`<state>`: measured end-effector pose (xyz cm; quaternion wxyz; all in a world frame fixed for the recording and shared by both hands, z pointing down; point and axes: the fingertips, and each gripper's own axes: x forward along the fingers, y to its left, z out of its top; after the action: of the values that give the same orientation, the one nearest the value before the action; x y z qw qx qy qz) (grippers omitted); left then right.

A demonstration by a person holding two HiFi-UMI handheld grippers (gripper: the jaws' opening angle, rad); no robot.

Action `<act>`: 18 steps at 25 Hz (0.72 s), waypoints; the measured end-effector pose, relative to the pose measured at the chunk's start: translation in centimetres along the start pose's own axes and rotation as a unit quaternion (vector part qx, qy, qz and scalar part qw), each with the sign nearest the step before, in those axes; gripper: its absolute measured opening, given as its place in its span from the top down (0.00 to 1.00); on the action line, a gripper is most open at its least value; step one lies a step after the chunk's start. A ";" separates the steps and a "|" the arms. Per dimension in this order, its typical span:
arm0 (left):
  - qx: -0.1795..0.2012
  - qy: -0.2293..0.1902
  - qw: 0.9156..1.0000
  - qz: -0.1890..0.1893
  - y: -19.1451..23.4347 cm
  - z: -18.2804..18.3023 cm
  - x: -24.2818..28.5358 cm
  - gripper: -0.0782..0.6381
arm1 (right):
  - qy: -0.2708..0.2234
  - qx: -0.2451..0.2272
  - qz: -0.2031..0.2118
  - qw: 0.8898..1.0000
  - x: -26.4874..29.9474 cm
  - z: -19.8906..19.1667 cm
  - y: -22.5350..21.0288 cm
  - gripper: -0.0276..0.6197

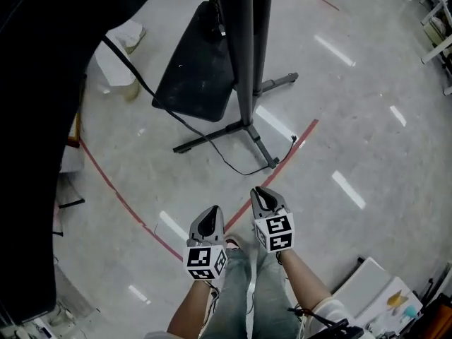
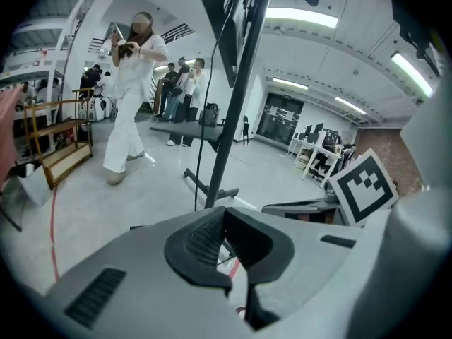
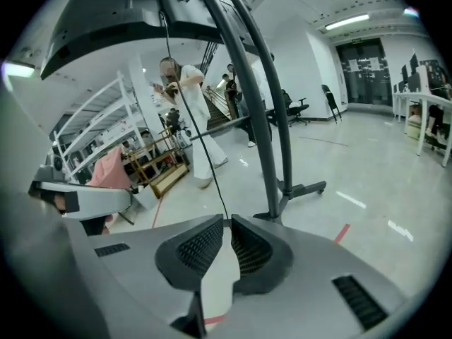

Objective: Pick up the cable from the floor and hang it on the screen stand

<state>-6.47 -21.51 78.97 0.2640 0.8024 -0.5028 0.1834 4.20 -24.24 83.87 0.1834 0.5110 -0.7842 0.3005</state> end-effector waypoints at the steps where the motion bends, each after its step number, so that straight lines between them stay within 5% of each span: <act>1: -0.003 0.006 1.000 0.001 0.6 -1.4 1.1 0.89 | 0.003 -0.003 0.006 1.000 1.8 -1.2 -0.3 0.92; 5: -0.018 0.025 0.999 0.016 3.6 -6.6 5.1 0.88 | 0.030 -0.015 0.030 0.999 8.3 -6.6 -1.4 0.82; 18: -0.031 0.004 0.999 0.039 10.7 -16.8 16.9 0.88 | 0.092 -0.118 0.077 0.986 25.1 -20.9 -6.2 0.82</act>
<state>-9.40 -27.05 104.33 0.2836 0.7731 -0.5379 0.1806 -0.82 -29.70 116.31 0.2902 0.3941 -0.8309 0.2646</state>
